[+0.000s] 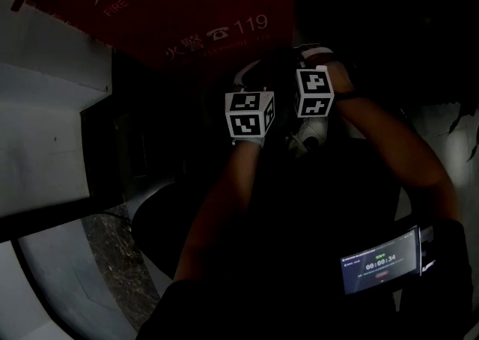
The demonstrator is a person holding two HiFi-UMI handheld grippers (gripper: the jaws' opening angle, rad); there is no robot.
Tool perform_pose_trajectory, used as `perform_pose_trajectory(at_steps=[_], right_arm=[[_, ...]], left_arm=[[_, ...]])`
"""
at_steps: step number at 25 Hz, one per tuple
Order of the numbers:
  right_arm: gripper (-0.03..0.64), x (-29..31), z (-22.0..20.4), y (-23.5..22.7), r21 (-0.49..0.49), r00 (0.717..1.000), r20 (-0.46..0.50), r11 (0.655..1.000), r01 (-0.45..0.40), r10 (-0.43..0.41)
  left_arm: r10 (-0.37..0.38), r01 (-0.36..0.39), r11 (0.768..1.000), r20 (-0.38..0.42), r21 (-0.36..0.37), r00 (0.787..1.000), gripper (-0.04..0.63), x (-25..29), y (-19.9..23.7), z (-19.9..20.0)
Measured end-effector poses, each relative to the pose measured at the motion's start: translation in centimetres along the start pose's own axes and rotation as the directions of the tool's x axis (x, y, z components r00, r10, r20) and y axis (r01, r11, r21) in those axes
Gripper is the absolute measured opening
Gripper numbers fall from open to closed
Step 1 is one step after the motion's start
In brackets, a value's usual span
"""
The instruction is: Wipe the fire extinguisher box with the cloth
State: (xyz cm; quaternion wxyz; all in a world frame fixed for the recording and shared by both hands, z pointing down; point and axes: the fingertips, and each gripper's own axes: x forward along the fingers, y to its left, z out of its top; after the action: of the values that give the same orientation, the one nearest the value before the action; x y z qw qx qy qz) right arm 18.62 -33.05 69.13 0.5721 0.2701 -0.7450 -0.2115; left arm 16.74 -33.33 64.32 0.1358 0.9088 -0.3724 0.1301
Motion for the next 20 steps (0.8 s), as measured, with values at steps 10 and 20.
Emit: perform_pose_trajectory(at_steps=[10,20], right_arm=[[0.029,-8.6,7.3,-5.0,-0.077,0.992,0.055,0.990,0.119,-0.115],[0.028,-21.1,16.5,-15.3,-0.170,0.958,0.139,0.947,0.274,-0.253]], left_arm=[[-0.017,0.017,1.000,0.061,-0.010,0.998,0.002,-8.4,1.1,9.1],[0.056,-0.068,0.995,0.156,0.078,0.986,0.002,-17.7,3.4,24.1]])
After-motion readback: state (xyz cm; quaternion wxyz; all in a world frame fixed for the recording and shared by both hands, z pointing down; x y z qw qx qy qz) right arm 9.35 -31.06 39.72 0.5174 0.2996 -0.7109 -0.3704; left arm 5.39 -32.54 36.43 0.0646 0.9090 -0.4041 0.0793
